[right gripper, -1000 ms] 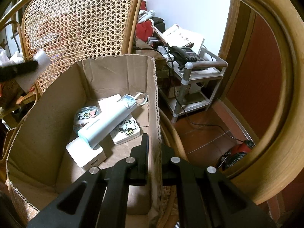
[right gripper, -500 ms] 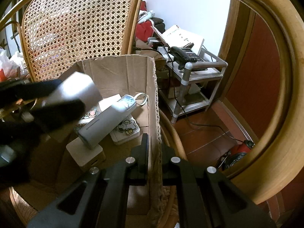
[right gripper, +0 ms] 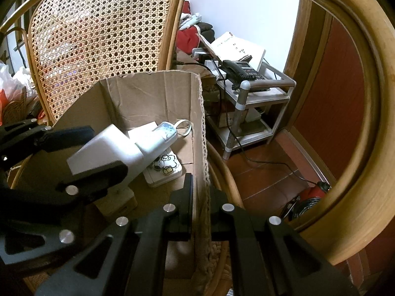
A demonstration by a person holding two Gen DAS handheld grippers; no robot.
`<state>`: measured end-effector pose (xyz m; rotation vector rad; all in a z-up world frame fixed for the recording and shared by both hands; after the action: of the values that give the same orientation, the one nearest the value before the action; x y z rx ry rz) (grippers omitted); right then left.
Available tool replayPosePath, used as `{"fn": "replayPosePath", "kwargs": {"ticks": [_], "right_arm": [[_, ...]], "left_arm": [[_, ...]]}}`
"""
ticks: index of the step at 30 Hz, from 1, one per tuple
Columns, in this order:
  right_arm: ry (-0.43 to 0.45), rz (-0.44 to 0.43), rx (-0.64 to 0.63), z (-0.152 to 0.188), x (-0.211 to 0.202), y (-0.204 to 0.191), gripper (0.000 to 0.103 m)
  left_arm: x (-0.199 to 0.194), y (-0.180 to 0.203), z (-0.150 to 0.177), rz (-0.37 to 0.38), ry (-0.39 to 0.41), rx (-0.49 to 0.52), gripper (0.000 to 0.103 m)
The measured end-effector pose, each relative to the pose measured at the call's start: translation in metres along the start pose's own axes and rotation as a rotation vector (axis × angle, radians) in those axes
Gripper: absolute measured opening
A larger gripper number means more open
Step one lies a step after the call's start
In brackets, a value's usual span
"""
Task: Organize rigid objects
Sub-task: 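Carry the white charger into the box and open the left gripper, then grasp the black round fob with the left gripper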
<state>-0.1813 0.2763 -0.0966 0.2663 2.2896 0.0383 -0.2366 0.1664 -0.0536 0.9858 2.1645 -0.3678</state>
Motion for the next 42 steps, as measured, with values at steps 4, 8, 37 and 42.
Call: {"fn": "replayPosePath", "kwargs": {"ticks": [4, 8, 37, 42], "right_arm": [[0.000, 0.000, -0.004, 0.001, 0.000, -0.002, 0.009], [0.003, 0.000, -0.003, -0.001, 0.000, -0.002, 0.011], [-0.008, 0.105, 0.066, 0.008, -0.010, 0.000, 0.008], [-0.001, 0.145, 0.086, 0.016, -0.018, 0.002, 0.008]], "left_arm": [[-0.007, -0.008, 0.000, -0.023, 0.034, -0.018, 0.082], [-0.028, -0.020, -0.003, -0.006, 0.090, -0.057, 0.083], [0.002, -0.100, 0.080, -0.105, -0.105, -0.126, 0.091], [0.017, -0.102, 0.079, -0.067, -0.128, -0.151, 0.090]]}}
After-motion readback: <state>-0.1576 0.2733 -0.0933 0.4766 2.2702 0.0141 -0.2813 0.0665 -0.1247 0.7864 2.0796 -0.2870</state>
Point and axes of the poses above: each gripper's, at about its wrist camera, not at the fingertips, and x roughly the way its jaws point, y to its right, z to its underside, the point moved 2 cm from there along x, roughly the way its jaws point, and after that the axes turned 5 degrees about z, right-handed, at the moved point
